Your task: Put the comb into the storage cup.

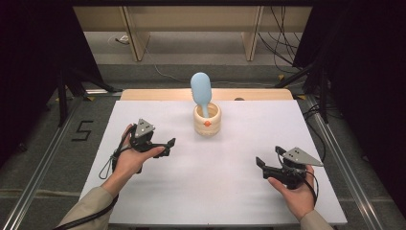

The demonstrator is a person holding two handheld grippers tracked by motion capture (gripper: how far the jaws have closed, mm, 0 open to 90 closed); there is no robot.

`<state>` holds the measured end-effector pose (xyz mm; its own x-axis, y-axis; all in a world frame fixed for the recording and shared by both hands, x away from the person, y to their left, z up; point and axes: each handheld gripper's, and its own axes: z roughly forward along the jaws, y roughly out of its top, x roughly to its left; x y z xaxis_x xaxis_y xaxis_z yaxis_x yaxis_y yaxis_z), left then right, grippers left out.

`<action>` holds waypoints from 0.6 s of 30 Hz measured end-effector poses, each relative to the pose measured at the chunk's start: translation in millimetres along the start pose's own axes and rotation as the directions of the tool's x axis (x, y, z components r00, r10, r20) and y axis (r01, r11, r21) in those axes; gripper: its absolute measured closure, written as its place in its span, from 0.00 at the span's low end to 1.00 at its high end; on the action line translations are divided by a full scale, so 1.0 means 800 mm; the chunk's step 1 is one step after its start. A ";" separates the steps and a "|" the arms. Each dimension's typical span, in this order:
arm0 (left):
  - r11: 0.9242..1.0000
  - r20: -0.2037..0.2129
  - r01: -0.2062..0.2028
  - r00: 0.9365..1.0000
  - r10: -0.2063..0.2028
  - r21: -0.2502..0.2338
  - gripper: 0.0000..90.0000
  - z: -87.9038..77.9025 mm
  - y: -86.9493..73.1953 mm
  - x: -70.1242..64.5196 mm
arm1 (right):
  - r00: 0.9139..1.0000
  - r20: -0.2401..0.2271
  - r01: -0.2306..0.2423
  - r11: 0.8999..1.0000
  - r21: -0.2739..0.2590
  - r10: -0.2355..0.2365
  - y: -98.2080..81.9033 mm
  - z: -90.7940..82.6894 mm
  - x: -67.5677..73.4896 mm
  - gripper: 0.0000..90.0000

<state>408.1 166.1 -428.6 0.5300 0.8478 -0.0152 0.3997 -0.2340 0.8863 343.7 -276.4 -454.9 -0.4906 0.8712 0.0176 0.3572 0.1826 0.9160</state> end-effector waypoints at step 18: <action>0.999 0.010 -0.012 1.000 0.011 0.030 0.05 -0.008 -0.022 0.004 | 1.000 0.002 0.003 1.000 -0.002 -0.003 0.000 0.000 0.000 0.18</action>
<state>397.6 175.8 -441.2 0.5424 0.8401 -0.0099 0.4156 -0.2580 0.8722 343.7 -276.3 -454.5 -0.4902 0.8715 0.0138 0.3542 0.1847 0.9168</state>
